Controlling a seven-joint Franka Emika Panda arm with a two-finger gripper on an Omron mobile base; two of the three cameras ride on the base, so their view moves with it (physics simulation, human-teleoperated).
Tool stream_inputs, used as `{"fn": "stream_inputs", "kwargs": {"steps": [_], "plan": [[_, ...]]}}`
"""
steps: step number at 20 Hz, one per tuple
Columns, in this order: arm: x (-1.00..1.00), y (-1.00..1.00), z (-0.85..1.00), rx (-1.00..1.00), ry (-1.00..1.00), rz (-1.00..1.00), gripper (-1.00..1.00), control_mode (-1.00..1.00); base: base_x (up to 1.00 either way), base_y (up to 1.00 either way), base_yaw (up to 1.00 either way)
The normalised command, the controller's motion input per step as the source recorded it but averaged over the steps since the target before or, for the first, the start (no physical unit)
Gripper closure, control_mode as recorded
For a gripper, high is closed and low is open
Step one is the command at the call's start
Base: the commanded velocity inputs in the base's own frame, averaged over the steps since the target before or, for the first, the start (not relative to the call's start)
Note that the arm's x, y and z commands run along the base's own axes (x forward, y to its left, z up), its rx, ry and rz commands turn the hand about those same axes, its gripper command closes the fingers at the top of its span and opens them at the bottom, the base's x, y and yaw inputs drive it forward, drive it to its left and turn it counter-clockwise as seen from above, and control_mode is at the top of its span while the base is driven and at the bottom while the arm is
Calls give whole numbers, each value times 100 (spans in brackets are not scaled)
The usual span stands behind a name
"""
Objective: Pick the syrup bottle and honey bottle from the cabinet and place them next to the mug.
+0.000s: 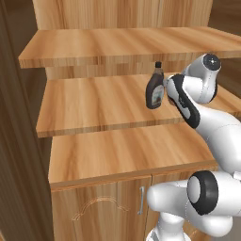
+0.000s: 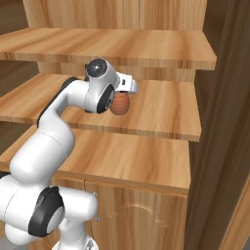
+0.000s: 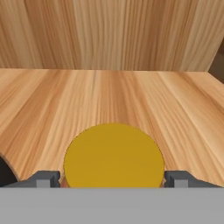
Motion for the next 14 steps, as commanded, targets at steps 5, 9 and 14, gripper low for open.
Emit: {"fn": "stream_inputs", "kwargs": {"steps": [5,9,14], "plan": [[-3,0,0,0,0,0,100,-100,0,0,0],[-72,0,0,0,-8,-1,100,-100,0,0,0],[-97,0,24,0,-16,-2,100,-100,0,0,0]]}}
